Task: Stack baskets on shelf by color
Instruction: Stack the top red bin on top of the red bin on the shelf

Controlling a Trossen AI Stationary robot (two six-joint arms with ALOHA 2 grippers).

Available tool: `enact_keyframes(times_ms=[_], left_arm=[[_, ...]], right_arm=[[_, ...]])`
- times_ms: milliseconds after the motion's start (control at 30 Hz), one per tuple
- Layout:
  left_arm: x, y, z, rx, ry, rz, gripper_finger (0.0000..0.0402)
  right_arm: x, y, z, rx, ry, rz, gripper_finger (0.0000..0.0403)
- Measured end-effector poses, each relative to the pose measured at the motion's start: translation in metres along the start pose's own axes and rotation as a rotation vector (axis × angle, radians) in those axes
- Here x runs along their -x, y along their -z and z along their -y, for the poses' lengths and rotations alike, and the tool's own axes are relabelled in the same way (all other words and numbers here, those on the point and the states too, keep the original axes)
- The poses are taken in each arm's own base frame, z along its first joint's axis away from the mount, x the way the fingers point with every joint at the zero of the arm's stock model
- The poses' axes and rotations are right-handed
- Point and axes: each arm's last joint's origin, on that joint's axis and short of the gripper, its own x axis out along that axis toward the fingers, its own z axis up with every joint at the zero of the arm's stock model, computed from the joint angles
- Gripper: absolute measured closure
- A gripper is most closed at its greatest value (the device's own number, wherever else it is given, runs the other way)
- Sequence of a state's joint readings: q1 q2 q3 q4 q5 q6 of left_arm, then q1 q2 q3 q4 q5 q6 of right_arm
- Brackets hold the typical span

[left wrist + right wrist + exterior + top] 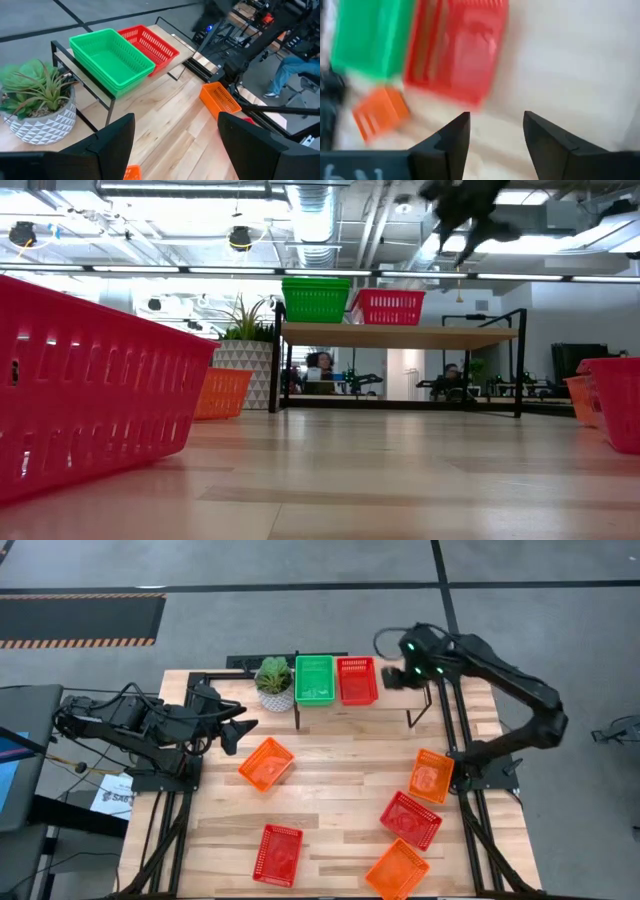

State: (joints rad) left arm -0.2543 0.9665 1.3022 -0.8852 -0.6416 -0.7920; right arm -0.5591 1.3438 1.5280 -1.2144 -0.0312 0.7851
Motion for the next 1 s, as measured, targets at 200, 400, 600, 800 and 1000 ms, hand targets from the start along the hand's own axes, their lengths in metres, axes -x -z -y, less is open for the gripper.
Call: enact_keyframes(times_ms=[200, 400, 600, 800, 1000], left_arm=[[0.000, 0.000, 0.001, -0.013, 0.016, -0.016, 0.0128], [0.000, 0.001, 0.001, -0.013, 0.026, -0.026, 0.0128], [0.000, 0.001, 0.001, -0.013, 0.026, -0.027, 0.0128], [0.000, 0.001, 0.001, -0.010, 0.039, -0.037, 0.0128], [0.000, 0.001, 0.001, 0.002, 0.038, -0.038, 0.0128]], right_arm=[[0.025, 0.066, -0.002, 0.097, 0.068, -0.137, 0.0198], [0.007, 0.144, -0.009, 0.184, 0.096, -0.271, 0.0198], [-0.018, 0.224, -0.008, 0.190, 0.070, -0.386, 0.0200], [-0.021, 0.275, -0.008, 0.212, 0.056, -0.452, 0.0203], [-0.029, 0.302, 0.002, 0.303, 0.241, -0.471, 0.0203]])
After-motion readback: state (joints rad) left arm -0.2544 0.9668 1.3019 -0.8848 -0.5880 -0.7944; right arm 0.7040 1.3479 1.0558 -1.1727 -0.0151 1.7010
